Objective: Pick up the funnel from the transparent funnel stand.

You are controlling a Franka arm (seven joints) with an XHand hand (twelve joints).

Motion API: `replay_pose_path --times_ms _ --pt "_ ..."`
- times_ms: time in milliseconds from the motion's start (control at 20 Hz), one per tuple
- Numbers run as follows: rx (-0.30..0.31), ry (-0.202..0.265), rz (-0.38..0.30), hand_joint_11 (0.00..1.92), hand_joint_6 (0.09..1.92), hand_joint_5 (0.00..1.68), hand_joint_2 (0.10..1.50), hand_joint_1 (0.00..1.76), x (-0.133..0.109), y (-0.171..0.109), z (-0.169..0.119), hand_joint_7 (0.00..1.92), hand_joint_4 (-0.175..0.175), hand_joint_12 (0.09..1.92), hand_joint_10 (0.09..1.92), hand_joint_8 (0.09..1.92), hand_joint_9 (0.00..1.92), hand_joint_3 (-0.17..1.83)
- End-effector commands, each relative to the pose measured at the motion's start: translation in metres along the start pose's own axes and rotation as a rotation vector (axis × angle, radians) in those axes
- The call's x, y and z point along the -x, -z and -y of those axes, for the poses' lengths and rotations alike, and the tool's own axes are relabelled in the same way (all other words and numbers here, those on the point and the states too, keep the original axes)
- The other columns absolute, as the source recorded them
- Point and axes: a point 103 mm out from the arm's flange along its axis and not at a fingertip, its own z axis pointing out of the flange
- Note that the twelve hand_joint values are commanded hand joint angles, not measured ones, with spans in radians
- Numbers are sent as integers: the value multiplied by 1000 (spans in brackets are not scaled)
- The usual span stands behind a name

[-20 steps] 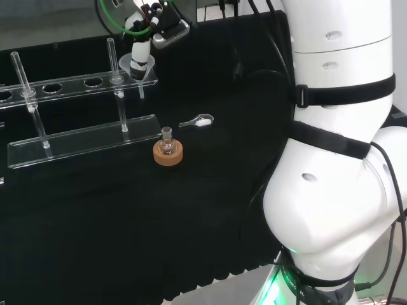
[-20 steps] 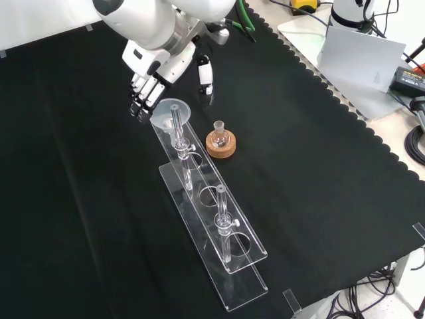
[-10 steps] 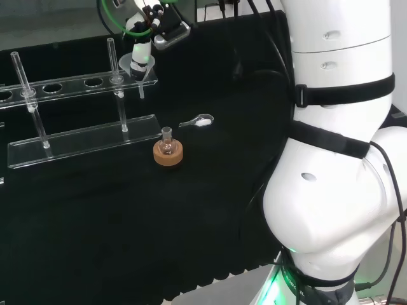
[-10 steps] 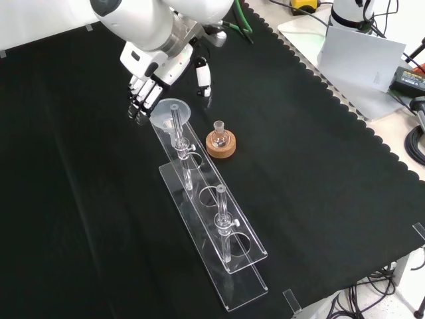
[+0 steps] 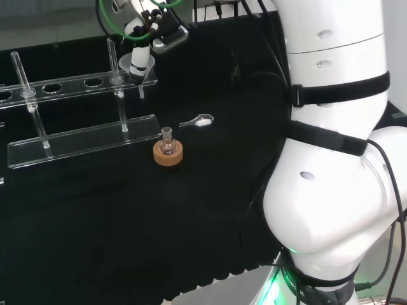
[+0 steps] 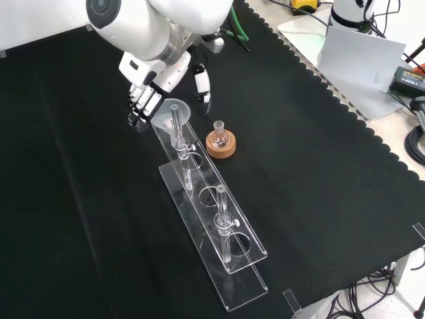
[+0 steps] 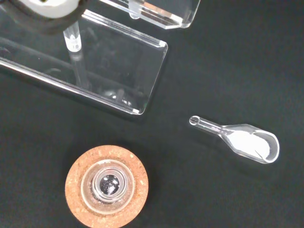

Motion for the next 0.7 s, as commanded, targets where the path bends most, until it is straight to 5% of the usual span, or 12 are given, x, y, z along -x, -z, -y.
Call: replay_pose_path --times_ms 50,200,450,700 --pt "18 1 6 228 87 25 639 772 -1 -2 -3 25 -48 1510 886 87 111 334" --pt "35 2 25 247 87 40 611 773 -3 -2 -5 75 -48 1499 808 87 254 397" --pt "31 -8 53 292 87 113 576 797 -3 -2 -9 59 -39 1479 695 565 447 499" --pt "22 -23 92 312 87 139 575 813 -2 -2 -12 59 -32 1463 682 663 506 521"
